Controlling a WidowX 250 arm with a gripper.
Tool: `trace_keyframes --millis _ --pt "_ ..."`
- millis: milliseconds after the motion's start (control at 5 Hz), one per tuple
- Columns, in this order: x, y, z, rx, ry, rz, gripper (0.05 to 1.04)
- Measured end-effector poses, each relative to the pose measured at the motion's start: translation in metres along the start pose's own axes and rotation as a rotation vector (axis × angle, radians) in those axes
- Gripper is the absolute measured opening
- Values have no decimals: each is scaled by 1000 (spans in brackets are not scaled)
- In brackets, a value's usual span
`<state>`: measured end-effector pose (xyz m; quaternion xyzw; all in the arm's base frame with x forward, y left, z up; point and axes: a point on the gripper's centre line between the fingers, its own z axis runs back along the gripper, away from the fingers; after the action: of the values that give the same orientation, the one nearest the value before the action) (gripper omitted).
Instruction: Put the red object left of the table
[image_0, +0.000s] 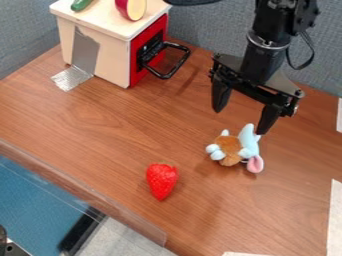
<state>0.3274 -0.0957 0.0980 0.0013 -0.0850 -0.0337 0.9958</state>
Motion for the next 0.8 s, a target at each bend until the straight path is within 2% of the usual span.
trace_keyframes --millis 200,400,800 --pt "-3 0 -9 1 35 1 999" --pt "7 50 -4 10 50 102 999" --pt "48 117 36 28 -26 149 999"
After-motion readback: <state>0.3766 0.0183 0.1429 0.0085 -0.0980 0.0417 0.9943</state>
